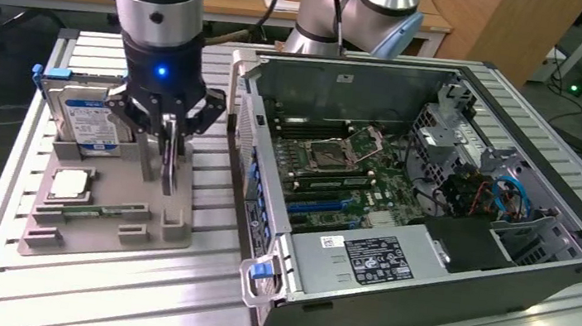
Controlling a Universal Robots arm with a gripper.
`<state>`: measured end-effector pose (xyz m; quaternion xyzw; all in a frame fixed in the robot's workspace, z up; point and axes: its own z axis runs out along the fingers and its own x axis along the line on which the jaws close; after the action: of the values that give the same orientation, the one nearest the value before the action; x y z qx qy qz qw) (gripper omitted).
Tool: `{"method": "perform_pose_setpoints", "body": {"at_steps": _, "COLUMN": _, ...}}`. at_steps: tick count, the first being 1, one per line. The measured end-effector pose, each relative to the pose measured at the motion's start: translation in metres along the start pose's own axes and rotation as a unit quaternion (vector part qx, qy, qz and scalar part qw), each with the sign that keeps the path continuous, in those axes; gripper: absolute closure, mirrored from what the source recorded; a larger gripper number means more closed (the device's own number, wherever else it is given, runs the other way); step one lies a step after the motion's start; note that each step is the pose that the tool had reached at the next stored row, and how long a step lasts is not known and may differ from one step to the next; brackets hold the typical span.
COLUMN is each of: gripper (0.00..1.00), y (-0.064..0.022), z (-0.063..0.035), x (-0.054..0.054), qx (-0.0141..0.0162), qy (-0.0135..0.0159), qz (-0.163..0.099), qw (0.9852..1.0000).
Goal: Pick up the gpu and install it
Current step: 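Pick up the gpu and move the gpu toward the slot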
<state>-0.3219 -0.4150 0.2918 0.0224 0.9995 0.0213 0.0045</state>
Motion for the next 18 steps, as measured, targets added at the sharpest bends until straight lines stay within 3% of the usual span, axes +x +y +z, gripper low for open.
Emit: {"method": "perform_pose_setpoints", "body": {"at_steps": 18, "gripper": 0.72, "y": 0.0024, "z": -0.0573, "x": 0.0, "qx": 0.0, "qy": 0.0, "qz": 0.0, "qw": 1.0}}
